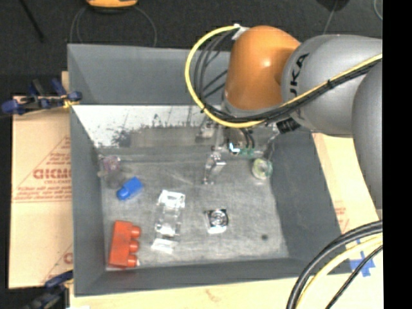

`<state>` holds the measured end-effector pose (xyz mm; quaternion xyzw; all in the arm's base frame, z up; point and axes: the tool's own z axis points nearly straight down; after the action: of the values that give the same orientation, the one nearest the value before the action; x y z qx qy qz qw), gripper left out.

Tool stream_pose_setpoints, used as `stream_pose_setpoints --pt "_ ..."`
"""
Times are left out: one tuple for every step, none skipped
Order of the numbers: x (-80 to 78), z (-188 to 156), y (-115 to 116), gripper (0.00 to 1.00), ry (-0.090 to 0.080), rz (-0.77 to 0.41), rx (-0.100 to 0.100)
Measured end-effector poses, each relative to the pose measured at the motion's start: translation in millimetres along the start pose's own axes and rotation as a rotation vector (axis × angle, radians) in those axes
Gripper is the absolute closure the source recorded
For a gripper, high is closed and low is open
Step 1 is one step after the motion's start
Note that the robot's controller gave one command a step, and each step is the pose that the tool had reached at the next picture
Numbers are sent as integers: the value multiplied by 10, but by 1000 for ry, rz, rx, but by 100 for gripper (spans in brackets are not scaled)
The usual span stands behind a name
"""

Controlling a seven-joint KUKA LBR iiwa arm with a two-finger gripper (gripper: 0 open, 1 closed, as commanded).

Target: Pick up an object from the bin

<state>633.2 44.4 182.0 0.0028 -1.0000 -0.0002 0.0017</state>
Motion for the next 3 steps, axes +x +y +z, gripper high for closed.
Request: stream_pose_setpoints --pt "119 984 219 0 -13 -67 2" --pt "154 543 716 0 -12 -144 1" --pt "253 1056 1184 0 -11 -376 1"
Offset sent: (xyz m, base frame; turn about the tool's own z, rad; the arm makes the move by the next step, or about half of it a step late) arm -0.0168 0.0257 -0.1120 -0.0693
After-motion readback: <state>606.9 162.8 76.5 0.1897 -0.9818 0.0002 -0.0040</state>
